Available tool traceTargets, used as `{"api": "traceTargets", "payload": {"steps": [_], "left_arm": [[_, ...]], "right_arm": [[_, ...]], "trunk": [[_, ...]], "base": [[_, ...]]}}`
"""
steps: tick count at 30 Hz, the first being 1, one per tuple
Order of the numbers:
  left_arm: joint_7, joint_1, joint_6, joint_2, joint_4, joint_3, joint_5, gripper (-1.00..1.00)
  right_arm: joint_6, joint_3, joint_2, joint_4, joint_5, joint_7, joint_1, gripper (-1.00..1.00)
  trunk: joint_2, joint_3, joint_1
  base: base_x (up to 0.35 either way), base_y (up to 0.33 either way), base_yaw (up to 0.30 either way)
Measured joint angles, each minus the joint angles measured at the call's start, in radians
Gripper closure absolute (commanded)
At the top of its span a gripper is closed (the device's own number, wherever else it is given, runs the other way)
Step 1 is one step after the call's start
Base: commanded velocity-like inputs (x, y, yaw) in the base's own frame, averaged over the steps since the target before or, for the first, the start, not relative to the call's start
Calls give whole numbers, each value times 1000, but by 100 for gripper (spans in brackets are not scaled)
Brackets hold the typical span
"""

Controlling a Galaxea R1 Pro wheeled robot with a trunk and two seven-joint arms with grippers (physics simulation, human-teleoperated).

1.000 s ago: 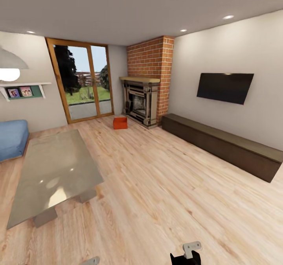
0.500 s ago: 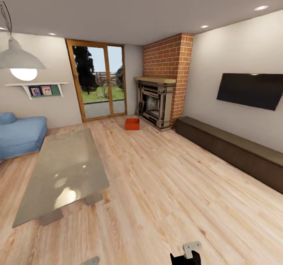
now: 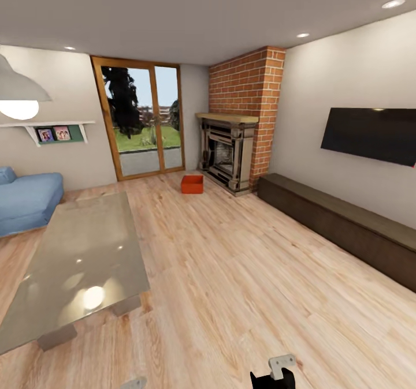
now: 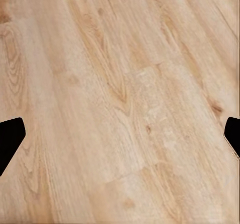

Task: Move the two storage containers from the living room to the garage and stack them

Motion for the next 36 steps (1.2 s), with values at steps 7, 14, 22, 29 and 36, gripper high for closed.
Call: {"api": "traceTargets", "payload": {"steps": [7,14,22,29,36], "left_arm": [[0,0,0,0,0,0,0,-100],[0,0,1,1,0,0,0,-100],[0,0,0,1,0,0,0,-100],[0,0,0,1,0,0,0,-100],[0,0,0,1,1,0,0,-100]], "right_arm": [[0,0,0,0,0,0,0,-100],[0,0,0,0,0,0,0,-100],[0,0,0,0,0,0,0,-100],[0,0,0,0,0,0,0,-100],[0,0,0,0,0,0,0,-100]], "trunk": [[0,0,0],[0,0,0],[0,0,0],[0,0,0],[0,0,0]], "base": [[323,-166,0],[323,-118,0],[324,-13,0],[325,0,0],[325,0,0]]}}
